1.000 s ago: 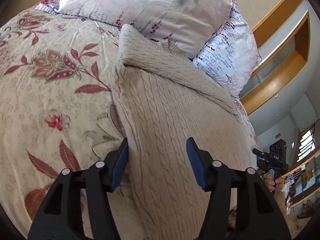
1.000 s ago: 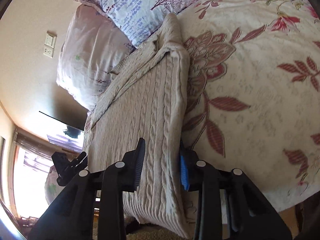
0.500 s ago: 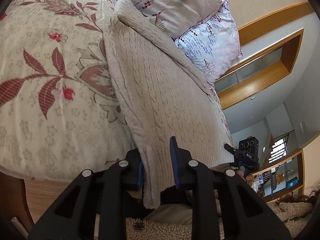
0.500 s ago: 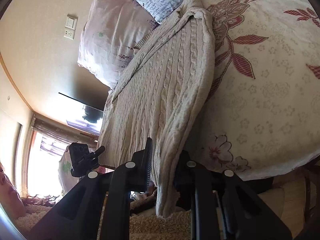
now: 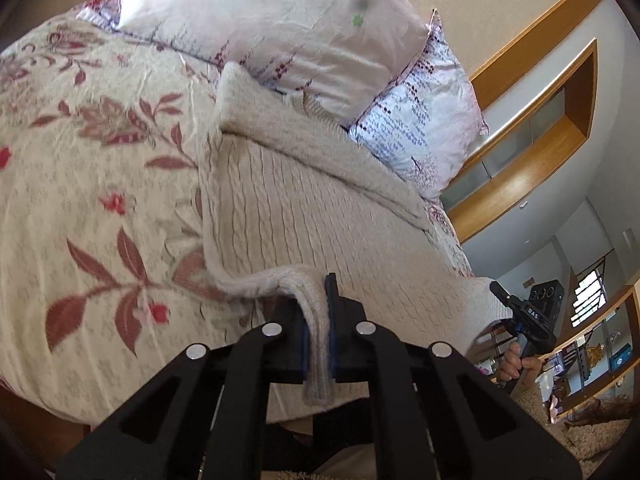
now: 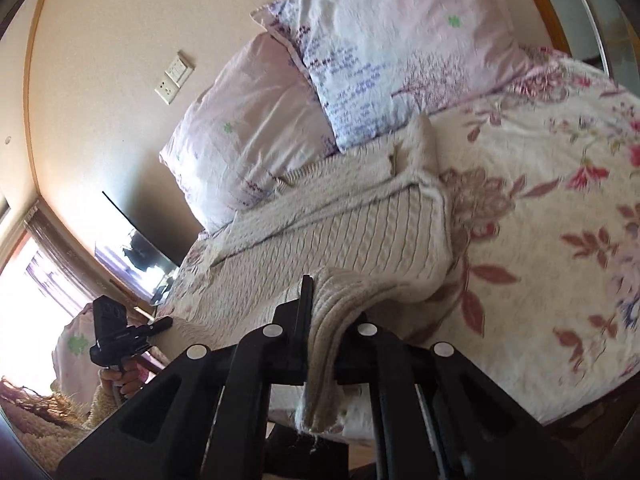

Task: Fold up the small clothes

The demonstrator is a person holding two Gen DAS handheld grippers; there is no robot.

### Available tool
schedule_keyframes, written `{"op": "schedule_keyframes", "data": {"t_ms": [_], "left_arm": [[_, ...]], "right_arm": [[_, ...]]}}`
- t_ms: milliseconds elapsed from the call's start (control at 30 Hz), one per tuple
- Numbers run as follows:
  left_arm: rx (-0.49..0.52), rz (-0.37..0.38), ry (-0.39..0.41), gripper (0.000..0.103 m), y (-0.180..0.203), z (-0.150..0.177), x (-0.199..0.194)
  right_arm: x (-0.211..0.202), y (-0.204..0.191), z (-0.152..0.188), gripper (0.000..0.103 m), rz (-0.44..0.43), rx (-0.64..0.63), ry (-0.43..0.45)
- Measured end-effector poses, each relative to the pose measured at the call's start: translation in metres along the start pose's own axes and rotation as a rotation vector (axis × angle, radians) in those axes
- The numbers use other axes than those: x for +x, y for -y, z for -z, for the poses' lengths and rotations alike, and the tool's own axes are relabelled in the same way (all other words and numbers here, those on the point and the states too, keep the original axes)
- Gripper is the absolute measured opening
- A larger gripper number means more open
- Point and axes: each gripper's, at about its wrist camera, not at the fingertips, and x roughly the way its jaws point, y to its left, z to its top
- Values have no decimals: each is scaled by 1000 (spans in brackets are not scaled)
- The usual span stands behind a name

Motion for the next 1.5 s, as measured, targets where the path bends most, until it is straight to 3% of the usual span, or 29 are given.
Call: {"op": "schedule_keyframes", "data": {"t_ms": [233,500,667,900,1000,1067,1100,1167,1233,1400,1500], "left_arm": [[-2,-64,167,6,0,-78,0],[47,-151,221,6,9,-158,50],[16,-191,208,6,-7,-193,95],[-92,-249,94,6,-51,-203,169],[-133,-236,75,7,-60,-203,183],[-147,-218,76,7,-60,-205,186],[-157,-208,81,13,-60,-207,186],[-183,-172,98,26,-60,-211,187],[-208,-146,118,38,-60,-215,185],[-212,-124,160,51,-58,-217,171],[-186,-122,165,51,-57,-212,152]], "right_arm": [[16,-18,-43,7,78,-150,156],[60,-18,-89,7,159,-176,232],[104,1,-114,7,206,-117,208],[176,66,-126,7,251,134,18],[189,86,-128,7,211,259,-19],[190,90,-134,10,166,308,-11],[192,90,-137,13,145,322,-8],[193,90,-145,36,118,343,10],[194,88,-150,48,109,351,31],[184,81,-159,48,127,333,80],[159,71,-154,48,166,268,111]]}}
